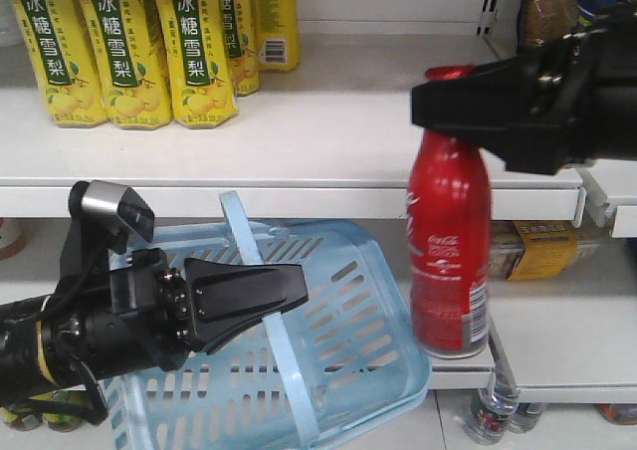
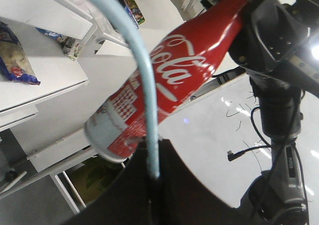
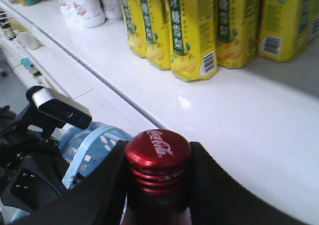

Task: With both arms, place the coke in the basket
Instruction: 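Carry the bottle over the basket, lower it in, open right gripper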

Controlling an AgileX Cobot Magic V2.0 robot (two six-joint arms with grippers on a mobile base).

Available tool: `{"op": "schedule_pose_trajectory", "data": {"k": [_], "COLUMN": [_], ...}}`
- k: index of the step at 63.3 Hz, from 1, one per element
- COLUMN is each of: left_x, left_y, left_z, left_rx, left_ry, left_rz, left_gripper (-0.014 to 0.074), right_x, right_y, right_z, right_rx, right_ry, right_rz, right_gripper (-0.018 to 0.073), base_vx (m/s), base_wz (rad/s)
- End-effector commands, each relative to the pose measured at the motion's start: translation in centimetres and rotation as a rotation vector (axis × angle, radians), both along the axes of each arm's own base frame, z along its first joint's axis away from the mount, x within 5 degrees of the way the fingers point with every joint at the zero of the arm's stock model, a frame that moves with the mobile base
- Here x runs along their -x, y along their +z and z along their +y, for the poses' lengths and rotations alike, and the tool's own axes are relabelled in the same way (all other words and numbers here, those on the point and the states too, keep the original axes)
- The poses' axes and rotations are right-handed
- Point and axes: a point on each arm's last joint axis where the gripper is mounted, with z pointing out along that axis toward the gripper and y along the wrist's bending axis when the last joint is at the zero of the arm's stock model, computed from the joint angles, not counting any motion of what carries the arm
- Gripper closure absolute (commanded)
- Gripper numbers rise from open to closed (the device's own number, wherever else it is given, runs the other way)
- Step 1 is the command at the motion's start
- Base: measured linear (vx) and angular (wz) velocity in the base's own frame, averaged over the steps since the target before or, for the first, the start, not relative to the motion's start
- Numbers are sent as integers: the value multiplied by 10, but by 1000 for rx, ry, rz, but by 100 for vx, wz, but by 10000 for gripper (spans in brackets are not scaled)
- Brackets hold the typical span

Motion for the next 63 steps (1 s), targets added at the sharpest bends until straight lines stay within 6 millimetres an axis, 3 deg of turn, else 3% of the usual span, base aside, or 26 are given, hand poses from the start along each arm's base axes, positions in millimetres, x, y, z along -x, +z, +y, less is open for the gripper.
{"op": "schedule_pose_trajectory", "data": {"k": [1, 15, 37, 48, 63], "left_x": [14, 14, 14, 14, 14], "left_y": [32, 32, 32, 32, 32], "left_z": [3, 3, 3, 3, 3], "left_rx": [227, 227, 227, 227, 227], "left_ry": [-122, -122, -122, -122, -122], "left_rz": [-106, -106, -106, -106, -106], "left_gripper": [603, 603, 603, 603, 603], "right_x": [-8, -25, -39, -41, -42], "right_y": [6, -14, -38, -40, -39], "right_z": [22, 50, 60, 61, 61], "right_rx": [-65, -11, 57, 64, 46], "right_ry": [60, 55, 104, 104, 90], "right_rz": [-31, -33, 49, 53, 52], "right_gripper": [563, 563, 517, 374, 79], "base_vx": [0, 0, 0, 0, 0], "base_wz": [0, 0, 0, 0, 0]}}
